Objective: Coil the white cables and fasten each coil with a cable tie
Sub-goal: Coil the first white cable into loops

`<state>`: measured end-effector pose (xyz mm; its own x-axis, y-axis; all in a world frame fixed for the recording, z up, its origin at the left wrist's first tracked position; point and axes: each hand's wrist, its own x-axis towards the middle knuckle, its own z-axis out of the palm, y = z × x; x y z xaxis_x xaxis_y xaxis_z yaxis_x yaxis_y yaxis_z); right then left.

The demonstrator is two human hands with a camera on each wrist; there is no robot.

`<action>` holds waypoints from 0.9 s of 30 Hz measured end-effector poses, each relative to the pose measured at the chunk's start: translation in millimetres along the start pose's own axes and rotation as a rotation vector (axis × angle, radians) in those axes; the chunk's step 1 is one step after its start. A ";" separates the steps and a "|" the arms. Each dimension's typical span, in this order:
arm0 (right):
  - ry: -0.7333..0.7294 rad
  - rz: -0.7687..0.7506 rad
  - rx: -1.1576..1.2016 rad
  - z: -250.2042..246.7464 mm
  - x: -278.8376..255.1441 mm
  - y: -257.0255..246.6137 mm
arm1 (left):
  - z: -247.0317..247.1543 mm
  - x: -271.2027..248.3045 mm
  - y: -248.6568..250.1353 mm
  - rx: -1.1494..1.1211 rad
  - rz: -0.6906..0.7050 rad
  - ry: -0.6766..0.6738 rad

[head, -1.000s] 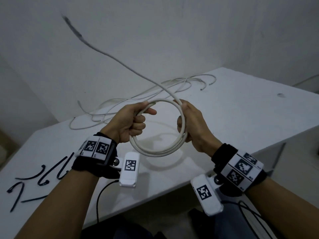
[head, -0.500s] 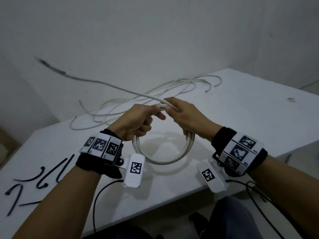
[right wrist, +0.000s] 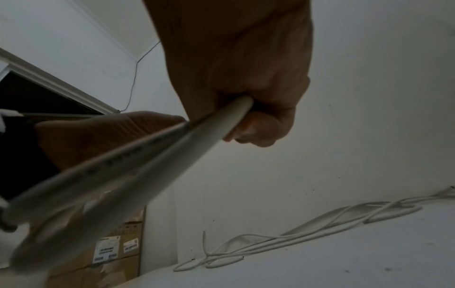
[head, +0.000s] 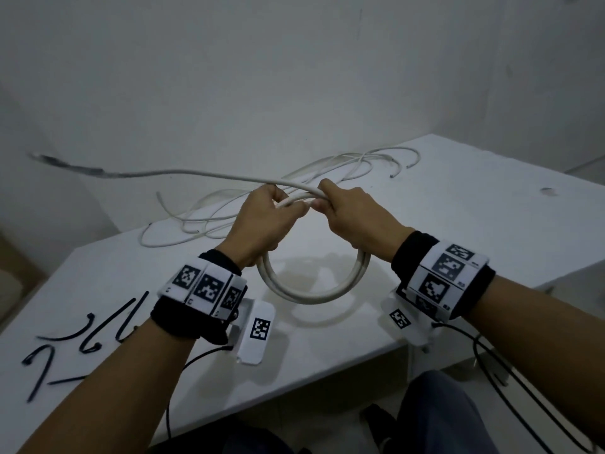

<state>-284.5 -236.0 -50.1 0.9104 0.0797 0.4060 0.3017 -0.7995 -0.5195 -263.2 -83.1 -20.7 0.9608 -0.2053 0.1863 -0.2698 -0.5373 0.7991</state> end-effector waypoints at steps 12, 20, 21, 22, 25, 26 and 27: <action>0.060 -0.036 -0.038 -2.5 7.9 1.6 | 2.8 -6.5 -17.7 1.057 0.517 0.550; 0.132 -0.082 -0.084 -3.6 14.4 -1.6 | -14.7 -0.4 -3.9 0.411 0.186 0.107; 0.136 -0.082 -0.081 -3.8 16.4 -2.4 | -18.7 0.1 0.7 0.176 0.074 0.016; 0.140 -0.079 -0.069 -3.8 18.0 -3.3 | -22.8 0.9 5.0 0.015 -0.007 -0.050; 0.184 -0.074 -0.006 -3.6 22.8 -6.4 | -34.6 9.1 12.0 -0.169 -0.109 -0.153; 0.203 -0.074 0.009 -3.3 24.6 -7.1 | -36.6 12.0 13.4 -0.194 -0.121 -0.168; 0.217 -0.074 0.016 -3.1 26.3 -7.6 | -38.0 13.7 14.9 -0.211 -0.129 -0.182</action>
<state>-263.7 -229.7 -33.1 0.8037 0.0062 0.5950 0.3714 -0.7866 -0.4934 -251.6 -62.9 15.5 0.9539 -0.2997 -0.0144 -0.1090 -0.3906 0.9141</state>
